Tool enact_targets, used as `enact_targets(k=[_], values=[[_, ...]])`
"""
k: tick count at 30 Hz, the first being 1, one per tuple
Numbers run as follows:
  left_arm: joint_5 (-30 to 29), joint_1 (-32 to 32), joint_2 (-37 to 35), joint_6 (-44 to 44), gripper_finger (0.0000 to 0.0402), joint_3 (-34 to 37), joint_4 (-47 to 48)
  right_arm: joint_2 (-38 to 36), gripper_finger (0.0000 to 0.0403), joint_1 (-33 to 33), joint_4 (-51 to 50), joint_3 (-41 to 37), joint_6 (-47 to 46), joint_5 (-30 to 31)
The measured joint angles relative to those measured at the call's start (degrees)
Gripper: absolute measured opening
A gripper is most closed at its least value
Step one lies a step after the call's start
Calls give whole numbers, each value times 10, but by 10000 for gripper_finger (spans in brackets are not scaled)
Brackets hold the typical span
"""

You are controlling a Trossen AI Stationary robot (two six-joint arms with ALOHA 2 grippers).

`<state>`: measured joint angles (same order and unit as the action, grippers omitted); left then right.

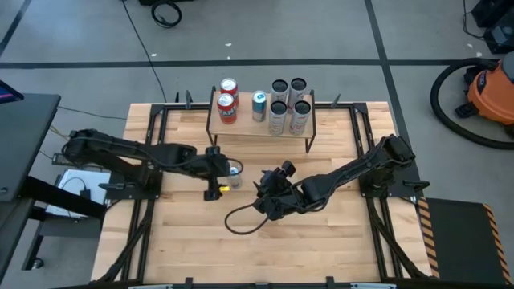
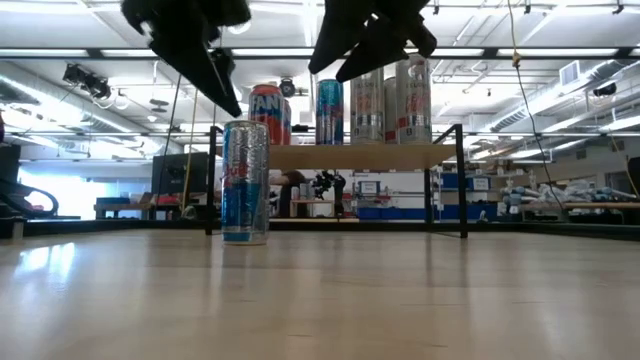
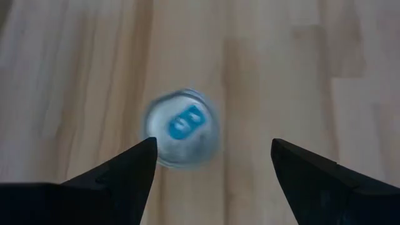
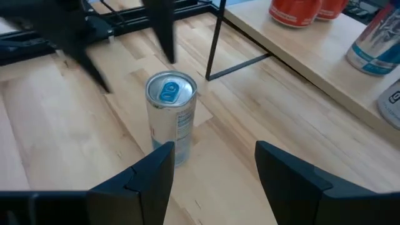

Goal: Place canned beverage on shelf
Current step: Put the blue soda can on the shelf aligned with the other blue soda can

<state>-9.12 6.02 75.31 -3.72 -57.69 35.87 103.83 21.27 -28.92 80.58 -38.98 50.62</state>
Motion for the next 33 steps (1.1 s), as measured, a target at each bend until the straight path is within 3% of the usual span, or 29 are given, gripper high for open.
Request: enact_targets(k=[4,9,14,22,33], values=[[2,-30,5,10,315,0,-5,0,231,7,-1,0,2,-1],[75,-67,5,15,315,0,-18,0,230,13,-5,0,2,-2],[108,-89,5,15,315,0,-38,0,230,14,-11,0,3,-2],[110,-94,7,20,315,0,-46,0,230,15,-17,0,4,-1],[120,-97,67,15,315,0,-43,0,230,22,-22,0,2,-1]])
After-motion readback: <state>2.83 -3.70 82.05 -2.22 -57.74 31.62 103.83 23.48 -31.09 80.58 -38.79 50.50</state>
